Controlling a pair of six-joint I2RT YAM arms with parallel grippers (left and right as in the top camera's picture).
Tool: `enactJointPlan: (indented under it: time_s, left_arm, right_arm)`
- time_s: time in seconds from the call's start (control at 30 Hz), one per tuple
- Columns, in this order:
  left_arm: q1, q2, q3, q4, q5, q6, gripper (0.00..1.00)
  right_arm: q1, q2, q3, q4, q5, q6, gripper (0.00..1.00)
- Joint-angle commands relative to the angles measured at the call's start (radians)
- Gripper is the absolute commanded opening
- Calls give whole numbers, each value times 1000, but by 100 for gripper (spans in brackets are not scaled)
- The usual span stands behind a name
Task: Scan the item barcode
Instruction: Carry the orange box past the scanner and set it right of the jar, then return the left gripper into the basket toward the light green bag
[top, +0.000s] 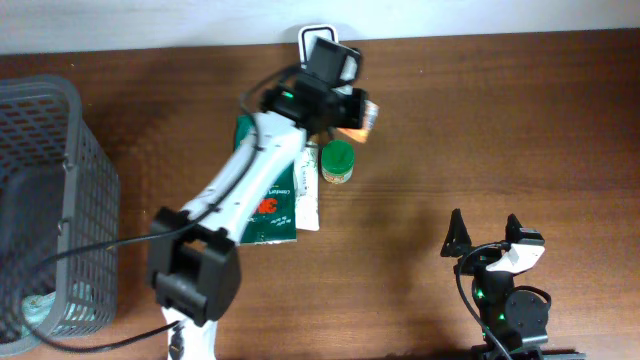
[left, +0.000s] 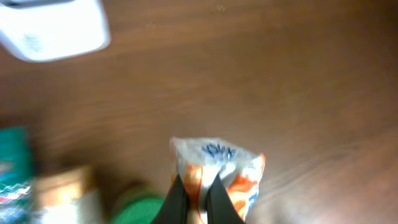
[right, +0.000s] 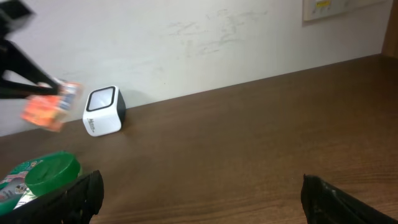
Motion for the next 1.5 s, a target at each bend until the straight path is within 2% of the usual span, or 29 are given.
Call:
enactJointPlan:
  time_s: [0.0, 0.43, 0.47, 0.57, 0.6, 0.7, 0.8, 0.87, 1.1, 1.27, 1.4, 1.47]
  left_arm:
    - [-44, 57, -3, 54, -6, -140, 0]
    - [-138, 158, -3, 65, -7, -169, 0]
    - [-138, 158, -3, 65, -7, -169, 2]
    - [-138, 158, -3, 63, -7, -169, 33]
    - [-138, 158, -3, 61, -7, -169, 38]
    - [-137, 158, -3, 61, -27, -167, 39]
    - [-120, 150, 15, 50, -34, -87, 37]
    - [-96, 128, 47, 29, -34, -47, 41]
    - [71, -48, 209, -172, -38, 97, 44]
    - [237, -260, 319, -371, -170, 121, 49]
    - [433, -428, 332, -473, -220, 121, 55]
    - [621, -515, 332, -551, -220, 79, 55]
  right_arm:
    - [5, -8, -5, -8, -2, -6, 98]
    - [5, -8, -5, -8, -2, -6, 98]
    - [5, -8, -5, -8, -2, -6, 98]
    - [5, -8, -5, -8, -2, -6, 98]
    - [5, -8, -5, -8, -2, -6, 98]
    - [5, -8, -5, -8, -2, -6, 98]
    - [5, -8, -5, -8, -2, -6, 98]
    - [5, -8, -5, -8, -2, -6, 98]
    - [5, -8, -5, -8, -2, -6, 98]
    - [5, -8, -5, -8, -2, -6, 98]
    - [5, -8, -5, -8, -2, -6, 98]
    - [5, -8, -5, -8, -2, -6, 98]
